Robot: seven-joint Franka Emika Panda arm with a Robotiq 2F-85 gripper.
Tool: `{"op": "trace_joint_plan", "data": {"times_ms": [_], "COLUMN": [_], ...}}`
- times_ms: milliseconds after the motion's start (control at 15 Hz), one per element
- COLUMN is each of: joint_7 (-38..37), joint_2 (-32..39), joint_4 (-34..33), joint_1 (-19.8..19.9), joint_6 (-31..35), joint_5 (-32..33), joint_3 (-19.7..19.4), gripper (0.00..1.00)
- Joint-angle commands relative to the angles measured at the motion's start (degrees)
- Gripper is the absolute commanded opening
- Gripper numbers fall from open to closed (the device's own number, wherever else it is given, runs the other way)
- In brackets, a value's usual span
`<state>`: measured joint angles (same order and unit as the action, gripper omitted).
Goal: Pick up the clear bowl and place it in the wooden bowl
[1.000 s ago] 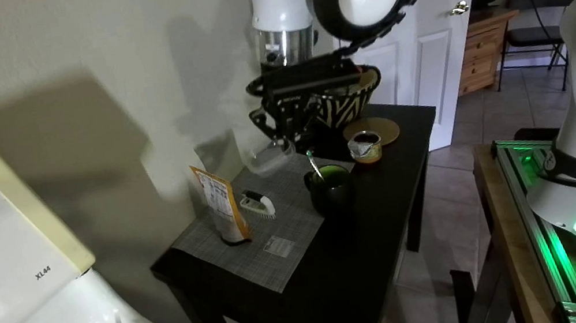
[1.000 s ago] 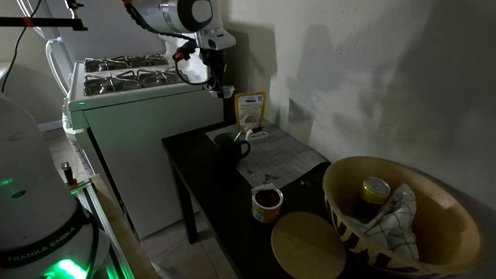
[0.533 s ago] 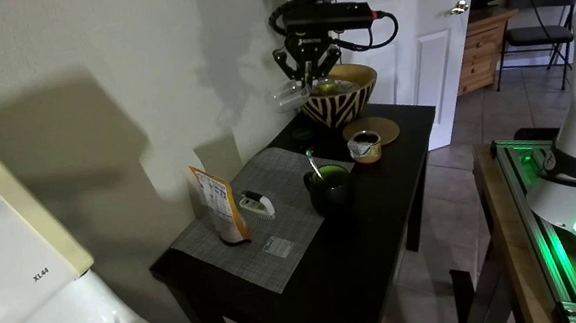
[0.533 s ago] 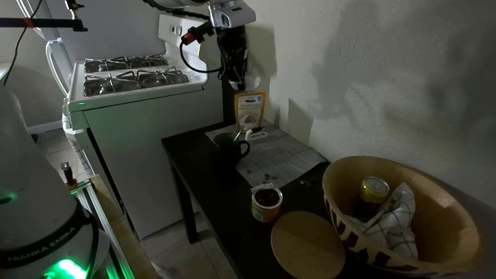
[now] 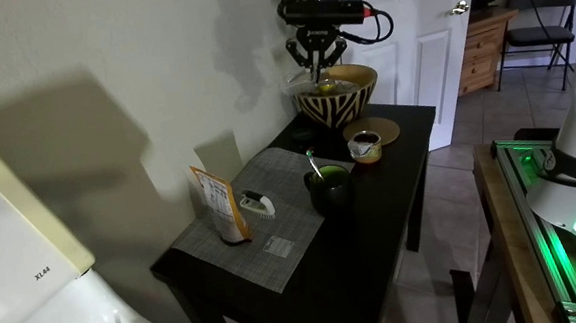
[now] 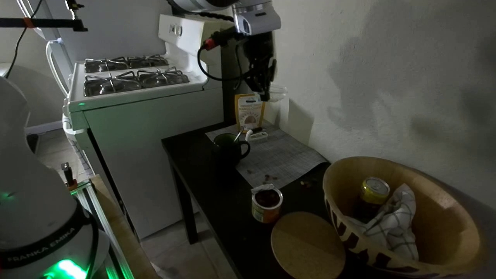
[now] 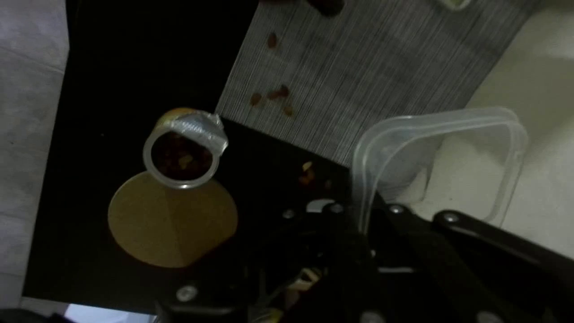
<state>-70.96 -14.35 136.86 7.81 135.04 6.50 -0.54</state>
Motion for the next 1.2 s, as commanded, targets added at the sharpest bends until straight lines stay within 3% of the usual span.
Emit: {"op": "trace_joint_plan", "data": {"times_ms": [0,267,467,933,1133], "joint_7": [-1.9,-3.6,-5.3,-15.0,-16.3], "joint_2": [1.7,6.8,14.3,33.2,40.1], "joint_4": [-1.2,-3.7,-9.7,-28.0,-36.8], "joint_1": [6.1,12.6,15.2,14.4,14.3], "joint_6": [2.9,6.8,8.8,5.7,3.2], "joint_5": [1.3,2.1,1.4,-1.6,-3.2], "joint_3": [-4.4,-10.0,-13.9,-21.7,-22.9], "gripper": [0.02,0.02,0.02,0.02,0.02]}}
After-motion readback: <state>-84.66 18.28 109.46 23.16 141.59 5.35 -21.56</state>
